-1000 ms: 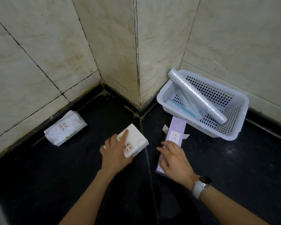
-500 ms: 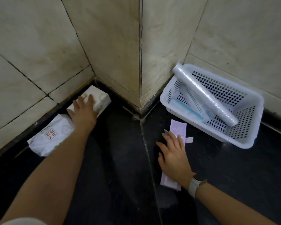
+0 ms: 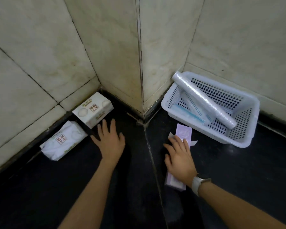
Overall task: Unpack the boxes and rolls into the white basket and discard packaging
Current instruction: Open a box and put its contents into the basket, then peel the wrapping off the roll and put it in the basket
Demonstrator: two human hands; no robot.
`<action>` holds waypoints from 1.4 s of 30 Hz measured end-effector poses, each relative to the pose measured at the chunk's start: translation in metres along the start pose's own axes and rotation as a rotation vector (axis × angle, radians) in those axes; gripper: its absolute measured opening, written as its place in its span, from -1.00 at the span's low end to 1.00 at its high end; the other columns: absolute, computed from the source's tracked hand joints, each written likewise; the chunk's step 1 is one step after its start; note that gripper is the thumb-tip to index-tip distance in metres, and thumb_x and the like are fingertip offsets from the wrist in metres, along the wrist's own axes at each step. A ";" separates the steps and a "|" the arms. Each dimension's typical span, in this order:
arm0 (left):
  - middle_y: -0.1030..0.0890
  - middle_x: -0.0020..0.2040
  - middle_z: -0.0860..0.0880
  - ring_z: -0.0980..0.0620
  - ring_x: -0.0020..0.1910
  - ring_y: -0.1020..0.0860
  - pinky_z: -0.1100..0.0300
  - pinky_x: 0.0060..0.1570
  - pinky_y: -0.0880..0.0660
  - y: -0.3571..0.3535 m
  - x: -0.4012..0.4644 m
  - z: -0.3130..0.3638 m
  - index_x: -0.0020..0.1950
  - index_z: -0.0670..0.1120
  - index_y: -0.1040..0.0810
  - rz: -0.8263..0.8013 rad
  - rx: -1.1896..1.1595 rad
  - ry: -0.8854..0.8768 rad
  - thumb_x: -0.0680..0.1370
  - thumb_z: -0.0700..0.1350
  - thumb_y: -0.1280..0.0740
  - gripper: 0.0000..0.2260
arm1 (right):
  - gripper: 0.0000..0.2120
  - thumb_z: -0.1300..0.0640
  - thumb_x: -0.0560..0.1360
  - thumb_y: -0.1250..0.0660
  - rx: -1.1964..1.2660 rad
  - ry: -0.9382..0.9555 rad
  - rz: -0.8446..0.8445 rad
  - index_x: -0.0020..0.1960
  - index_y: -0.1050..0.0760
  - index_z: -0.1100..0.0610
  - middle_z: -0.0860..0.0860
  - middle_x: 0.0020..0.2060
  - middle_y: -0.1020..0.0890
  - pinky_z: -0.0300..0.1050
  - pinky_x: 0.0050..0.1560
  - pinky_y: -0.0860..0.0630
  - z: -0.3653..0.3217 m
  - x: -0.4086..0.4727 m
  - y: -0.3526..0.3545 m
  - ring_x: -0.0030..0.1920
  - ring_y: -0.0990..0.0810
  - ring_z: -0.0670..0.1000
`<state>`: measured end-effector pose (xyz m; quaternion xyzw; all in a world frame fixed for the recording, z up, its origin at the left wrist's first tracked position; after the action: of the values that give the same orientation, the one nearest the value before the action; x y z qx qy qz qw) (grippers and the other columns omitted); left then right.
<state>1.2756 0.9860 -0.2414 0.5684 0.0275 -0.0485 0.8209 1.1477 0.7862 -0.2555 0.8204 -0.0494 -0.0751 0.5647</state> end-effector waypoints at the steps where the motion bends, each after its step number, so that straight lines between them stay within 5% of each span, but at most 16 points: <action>1: -0.03 0.55 -0.14 -0.15 0.52 0.04 -0.30 0.41 0.10 -0.004 -0.024 0.004 0.49 -0.02 -0.09 -0.033 -0.048 0.015 0.56 -0.05 -0.19 -0.47 | -0.49 0.01 0.40 0.03 0.090 -0.001 0.011 0.20 -0.47 0.17 0.17 0.29 -0.48 0.16 0.45 -0.02 0.000 -0.003 0.006 0.39 -0.29 0.17; 9: -0.28 0.47 -0.06 0.00 0.46 -0.20 -0.02 0.46 -0.14 -0.021 -0.175 0.034 0.43 -0.06 -0.26 -0.170 -0.315 -0.082 0.57 -0.08 -0.18 -0.58 | -0.68 0.31 0.49 -0.17 0.401 -0.100 0.208 0.24 -0.44 0.21 0.14 0.26 -0.48 -0.11 0.38 -0.22 0.008 -0.102 0.049 0.29 -0.34 0.00; 13: -0.47 0.33 -0.09 -0.06 0.34 -0.39 0.01 0.34 -0.29 -0.037 -0.243 0.060 0.33 -0.12 -0.41 -0.243 -0.279 -0.333 0.53 -0.14 -0.26 -0.64 | -0.66 0.19 0.46 -0.11 0.443 -0.326 0.251 0.18 -0.48 0.20 0.13 0.13 -0.56 -0.35 0.23 -0.23 0.038 -0.199 0.036 0.19 -0.45 0.03; 23: -0.43 0.35 -0.02 -0.02 0.35 -0.36 0.05 0.33 -0.26 -0.097 -0.450 0.160 0.35 -0.07 -0.38 -0.520 -0.132 -0.846 0.57 -0.08 -0.19 -0.65 | -0.70 0.25 0.48 -0.16 0.445 -0.834 0.401 0.19 -0.46 0.21 0.15 0.16 -0.55 -0.15 0.21 -0.30 0.131 -0.484 0.030 0.19 -0.47 0.15; 33: -0.39 0.38 -0.02 -0.02 0.36 -0.33 0.04 0.36 -0.22 -0.170 -0.780 0.300 0.37 -0.07 -0.35 -0.793 -0.023 -1.288 0.56 -0.09 -0.19 -0.63 | -0.58 0.14 0.43 -0.07 0.455 -1.286 0.626 0.21 -0.45 0.25 0.23 0.15 -0.56 -0.06 0.26 -0.34 0.224 -0.824 0.059 0.20 -0.48 0.22; 42: -0.32 0.41 -0.03 -0.05 0.39 -0.29 0.00 0.34 -0.25 -0.219 -0.903 0.435 0.40 -0.05 -0.30 -0.803 0.105 -1.532 0.57 -0.05 -0.17 -0.61 | -0.69 0.28 0.51 -0.16 0.438 -1.435 0.737 0.25 -0.41 0.22 0.19 0.18 -0.52 -0.11 0.27 -0.31 0.312 -0.948 0.082 0.23 -0.44 0.17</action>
<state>0.3497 0.5465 -0.2014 0.3634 -0.3369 -0.7054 0.5068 0.1596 0.6273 -0.2243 0.5956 -0.6759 -0.3785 0.2123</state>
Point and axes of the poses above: each hand's wrist, its own x-axis towards the middle knuckle, its own y-axis out of the back of the hand, z = x × y, the point moved 6 cm from there along x, towards the middle knuckle
